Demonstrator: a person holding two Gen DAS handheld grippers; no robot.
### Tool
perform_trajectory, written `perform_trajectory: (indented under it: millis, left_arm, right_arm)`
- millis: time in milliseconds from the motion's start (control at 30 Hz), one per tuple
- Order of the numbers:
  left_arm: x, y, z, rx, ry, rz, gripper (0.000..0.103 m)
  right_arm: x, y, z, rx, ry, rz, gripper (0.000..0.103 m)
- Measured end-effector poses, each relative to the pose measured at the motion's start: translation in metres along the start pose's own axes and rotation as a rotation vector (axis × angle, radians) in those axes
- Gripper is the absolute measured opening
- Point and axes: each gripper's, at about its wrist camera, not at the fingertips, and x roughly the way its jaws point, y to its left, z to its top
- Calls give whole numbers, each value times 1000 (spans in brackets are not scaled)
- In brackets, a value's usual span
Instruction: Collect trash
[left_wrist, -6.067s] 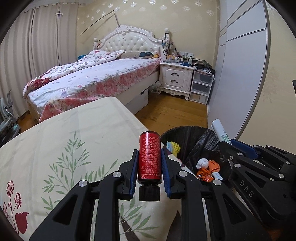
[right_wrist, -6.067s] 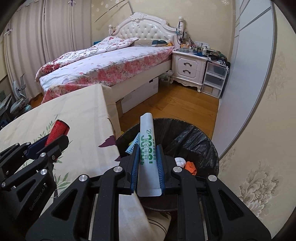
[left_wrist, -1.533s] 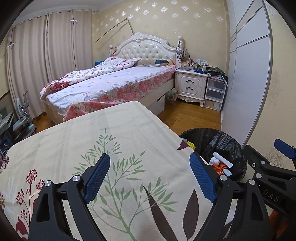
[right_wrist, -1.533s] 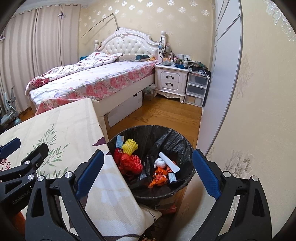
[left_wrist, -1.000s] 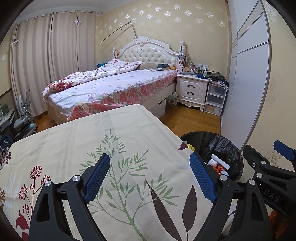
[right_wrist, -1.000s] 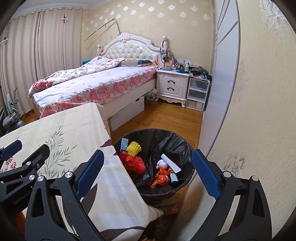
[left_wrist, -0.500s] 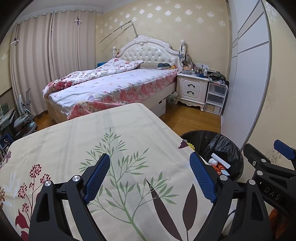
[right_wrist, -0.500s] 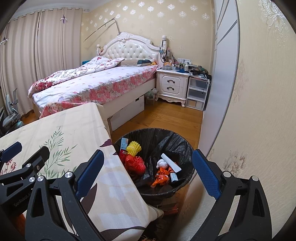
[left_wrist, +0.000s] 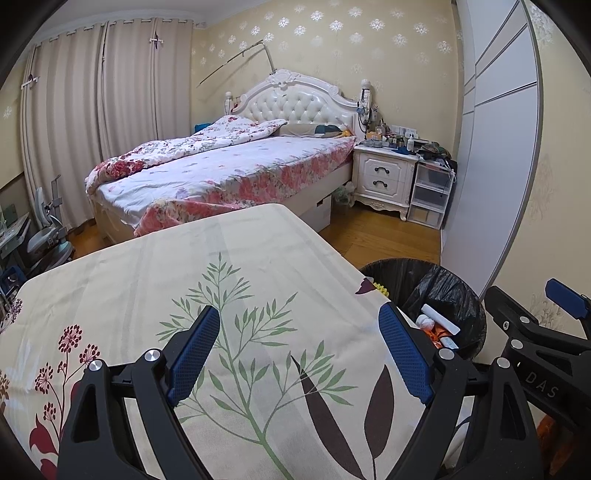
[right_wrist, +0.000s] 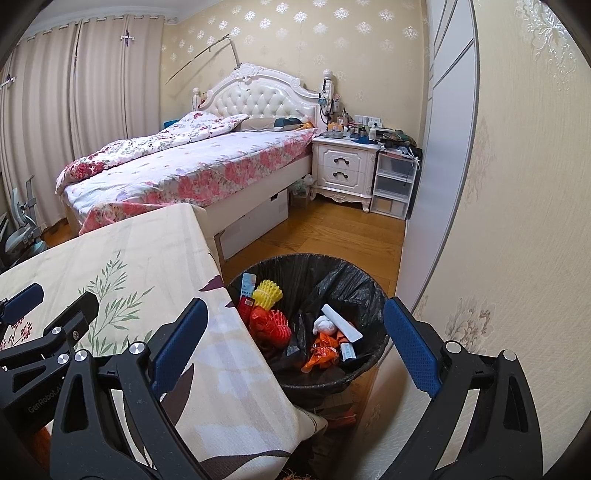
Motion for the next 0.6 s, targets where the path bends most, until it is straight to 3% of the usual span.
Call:
perform_trajectory:
  millis: [600]
  left_arm:
    - [3,-4,-3,5,2,-12,85]
  right_arm:
    - [3,0,-2,-1,5,0,94]
